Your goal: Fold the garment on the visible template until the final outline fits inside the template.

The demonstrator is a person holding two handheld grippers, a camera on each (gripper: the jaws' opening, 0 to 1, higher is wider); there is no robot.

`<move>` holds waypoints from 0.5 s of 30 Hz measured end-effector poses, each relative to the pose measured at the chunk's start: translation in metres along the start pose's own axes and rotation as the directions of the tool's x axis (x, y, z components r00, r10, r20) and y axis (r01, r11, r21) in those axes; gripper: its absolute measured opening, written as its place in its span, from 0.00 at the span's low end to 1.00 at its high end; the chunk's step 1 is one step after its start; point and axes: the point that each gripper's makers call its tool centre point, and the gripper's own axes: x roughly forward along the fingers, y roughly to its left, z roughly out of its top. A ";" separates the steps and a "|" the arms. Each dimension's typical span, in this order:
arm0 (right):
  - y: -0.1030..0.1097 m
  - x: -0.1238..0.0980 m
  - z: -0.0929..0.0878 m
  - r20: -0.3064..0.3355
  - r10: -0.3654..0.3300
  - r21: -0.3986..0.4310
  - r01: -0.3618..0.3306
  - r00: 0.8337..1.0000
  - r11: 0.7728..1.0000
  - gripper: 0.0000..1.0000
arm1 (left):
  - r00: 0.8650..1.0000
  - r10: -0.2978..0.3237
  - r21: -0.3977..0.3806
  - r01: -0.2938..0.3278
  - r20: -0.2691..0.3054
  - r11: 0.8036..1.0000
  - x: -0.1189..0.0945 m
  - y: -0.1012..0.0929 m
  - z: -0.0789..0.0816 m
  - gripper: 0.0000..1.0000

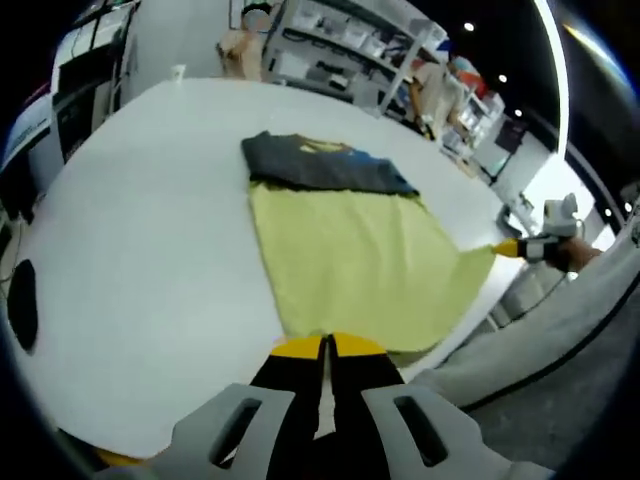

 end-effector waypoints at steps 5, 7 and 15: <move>-0.010 0.000 0.019 0.046 0.003 0.013 -0.003 0.999 1.000 0.00 | 0.999 -0.003 0.016 0.003 0.039 1.000 0.000 -0.002 0.024 0.00; -0.011 -0.002 0.026 0.068 0.005 0.039 -0.007 0.998 0.999 0.00 | 0.998 0.001 0.021 -0.003 0.061 1.000 0.001 0.001 0.032 0.00; -0.020 -0.005 0.063 0.165 0.010 0.080 -0.023 0.986 0.997 0.00 | 0.988 0.032 0.049 -0.040 0.151 0.998 -0.001 0.007 0.068 0.00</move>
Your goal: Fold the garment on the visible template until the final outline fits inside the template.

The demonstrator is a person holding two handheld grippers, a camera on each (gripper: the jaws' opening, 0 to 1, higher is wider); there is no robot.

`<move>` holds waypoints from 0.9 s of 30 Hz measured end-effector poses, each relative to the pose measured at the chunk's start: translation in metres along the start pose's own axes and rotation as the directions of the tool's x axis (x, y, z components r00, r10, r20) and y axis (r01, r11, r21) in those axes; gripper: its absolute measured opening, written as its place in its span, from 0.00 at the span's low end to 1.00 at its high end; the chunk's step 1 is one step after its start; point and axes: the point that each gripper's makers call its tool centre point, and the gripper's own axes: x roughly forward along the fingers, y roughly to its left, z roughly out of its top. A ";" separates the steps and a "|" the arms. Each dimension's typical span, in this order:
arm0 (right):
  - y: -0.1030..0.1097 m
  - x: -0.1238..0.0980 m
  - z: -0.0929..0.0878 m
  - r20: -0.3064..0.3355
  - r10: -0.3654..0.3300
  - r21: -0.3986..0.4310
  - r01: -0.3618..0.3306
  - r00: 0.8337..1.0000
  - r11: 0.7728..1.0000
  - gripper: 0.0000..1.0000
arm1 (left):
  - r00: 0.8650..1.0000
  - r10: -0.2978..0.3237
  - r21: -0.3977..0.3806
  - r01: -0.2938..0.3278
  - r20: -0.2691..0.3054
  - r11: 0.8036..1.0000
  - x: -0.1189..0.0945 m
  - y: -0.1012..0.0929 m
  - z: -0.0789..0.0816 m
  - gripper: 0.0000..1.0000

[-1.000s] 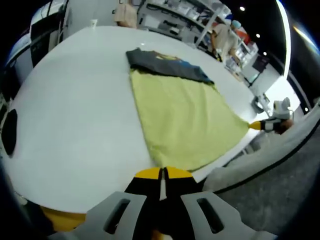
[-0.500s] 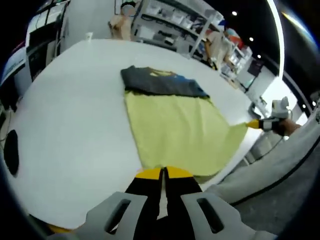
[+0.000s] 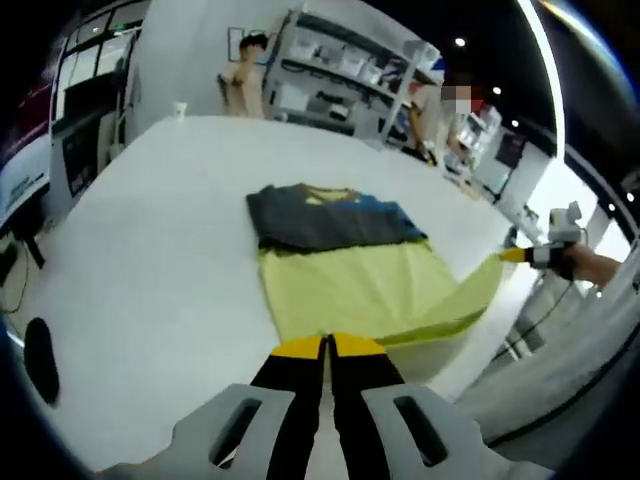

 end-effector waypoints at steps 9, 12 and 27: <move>-0.006 0.007 0.034 0.057 0.001 0.009 -0.001 0.998 1.000 0.00 | 0.994 0.006 0.021 -0.008 0.105 1.000 0.011 0.005 0.046 0.00; -0.008 0.008 0.048 0.077 0.005 0.014 -0.006 0.997 1.000 0.00 | 0.990 0.013 0.020 -0.016 0.140 1.000 0.015 0.009 0.062 0.00; -0.018 0.032 0.123 0.172 0.032 0.013 -0.035 0.985 0.999 0.00 | 0.967 0.023 0.031 -0.031 0.253 0.999 0.045 0.027 0.143 0.00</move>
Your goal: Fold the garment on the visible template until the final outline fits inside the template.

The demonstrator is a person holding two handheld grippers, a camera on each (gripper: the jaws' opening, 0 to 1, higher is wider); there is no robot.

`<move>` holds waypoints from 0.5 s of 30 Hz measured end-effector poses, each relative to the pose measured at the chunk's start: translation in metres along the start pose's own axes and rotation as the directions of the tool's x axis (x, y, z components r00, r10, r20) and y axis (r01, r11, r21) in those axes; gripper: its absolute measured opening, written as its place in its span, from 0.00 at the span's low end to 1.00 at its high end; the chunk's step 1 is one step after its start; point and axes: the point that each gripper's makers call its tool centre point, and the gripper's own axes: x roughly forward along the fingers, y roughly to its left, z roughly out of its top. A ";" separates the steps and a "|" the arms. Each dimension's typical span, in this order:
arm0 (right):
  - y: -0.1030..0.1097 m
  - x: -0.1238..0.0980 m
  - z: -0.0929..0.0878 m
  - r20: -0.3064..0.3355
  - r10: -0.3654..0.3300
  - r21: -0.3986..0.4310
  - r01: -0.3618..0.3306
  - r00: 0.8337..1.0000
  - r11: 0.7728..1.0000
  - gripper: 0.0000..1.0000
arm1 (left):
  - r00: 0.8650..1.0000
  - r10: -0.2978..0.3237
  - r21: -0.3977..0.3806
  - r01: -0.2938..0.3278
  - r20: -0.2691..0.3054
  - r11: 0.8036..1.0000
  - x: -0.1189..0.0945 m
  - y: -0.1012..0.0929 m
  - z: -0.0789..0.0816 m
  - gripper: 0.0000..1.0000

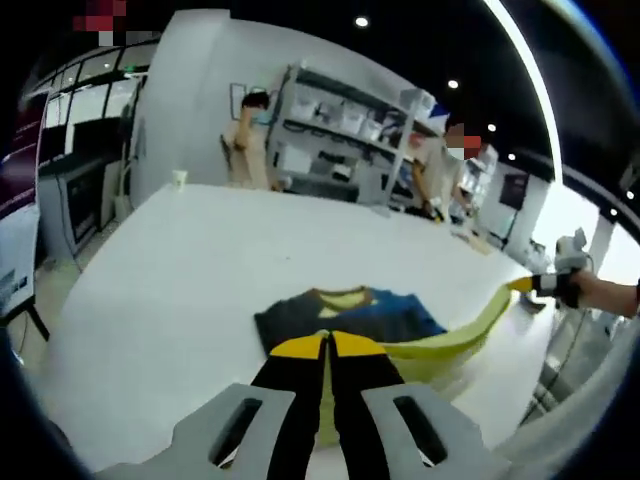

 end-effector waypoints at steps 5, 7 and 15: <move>-0.003 0.015 0.024 0.019 0.005 -0.017 -0.005 1.000 1.000 0.00 | 1.000 0.004 0.008 -0.004 0.021 1.000 0.015 0.010 0.021 0.00; -0.004 0.024 0.034 0.026 0.013 -0.013 -0.013 1.000 1.000 0.00 | 1.000 0.004 0.002 -0.005 0.027 1.000 0.022 0.013 0.029 0.00; -0.011 0.055 0.062 0.053 0.022 0.006 -0.023 0.998 1.000 0.00 | 0.999 0.014 -0.003 -0.014 0.044 1.000 0.053 0.032 0.052 0.00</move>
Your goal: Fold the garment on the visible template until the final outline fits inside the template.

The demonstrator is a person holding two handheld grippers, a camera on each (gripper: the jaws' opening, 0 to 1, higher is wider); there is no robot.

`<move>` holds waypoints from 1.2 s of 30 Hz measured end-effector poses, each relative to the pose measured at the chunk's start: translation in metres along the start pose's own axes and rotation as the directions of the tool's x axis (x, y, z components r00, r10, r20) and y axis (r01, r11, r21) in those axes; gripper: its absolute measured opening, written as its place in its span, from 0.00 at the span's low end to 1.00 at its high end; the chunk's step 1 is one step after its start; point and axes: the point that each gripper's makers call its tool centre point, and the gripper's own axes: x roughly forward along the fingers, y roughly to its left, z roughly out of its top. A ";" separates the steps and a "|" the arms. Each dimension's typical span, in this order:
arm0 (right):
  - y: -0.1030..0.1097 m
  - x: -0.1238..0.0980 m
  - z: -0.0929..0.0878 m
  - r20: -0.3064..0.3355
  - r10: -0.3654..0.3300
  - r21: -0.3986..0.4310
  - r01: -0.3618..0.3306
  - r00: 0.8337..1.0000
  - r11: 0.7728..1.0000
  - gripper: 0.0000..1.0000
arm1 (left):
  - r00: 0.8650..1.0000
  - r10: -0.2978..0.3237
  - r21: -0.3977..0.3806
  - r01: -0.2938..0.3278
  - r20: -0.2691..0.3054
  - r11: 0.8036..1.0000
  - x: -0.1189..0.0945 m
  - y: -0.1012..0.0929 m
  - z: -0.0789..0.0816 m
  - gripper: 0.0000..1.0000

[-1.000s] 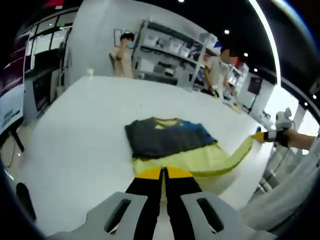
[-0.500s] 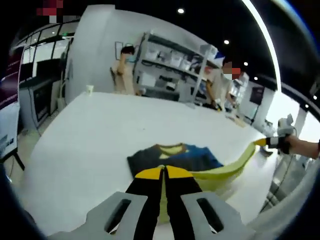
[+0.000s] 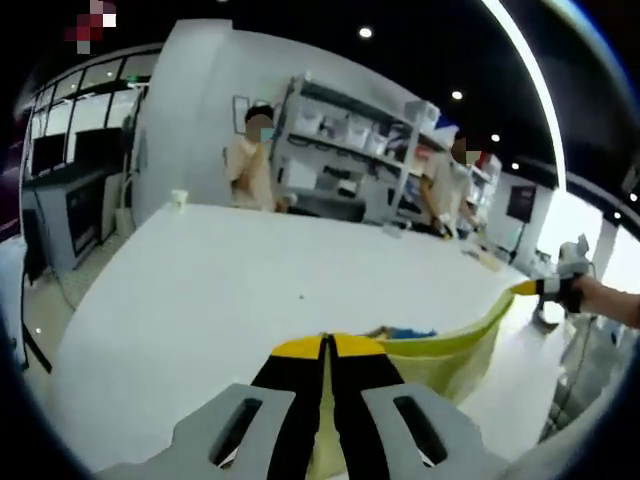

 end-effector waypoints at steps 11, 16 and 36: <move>-0.027 0.059 0.008 0.002 -0.021 0.063 0.021 1.000 0.998 0.00 | 0.999 0.021 -0.008 -0.021 -0.044 1.000 0.053 0.027 0.001 0.00; -0.043 0.084 0.000 -0.009 -0.043 0.102 0.043 0.999 0.994 0.00 | 0.996 0.028 -0.058 -0.033 -0.082 0.998 0.076 0.041 -0.016 0.00; -0.095 0.152 -0.048 -0.101 -0.145 0.268 0.167 0.984 0.949 0.00 | 0.972 0.052 -0.192 -0.098 -0.231 0.976 0.140 0.075 -0.075 0.00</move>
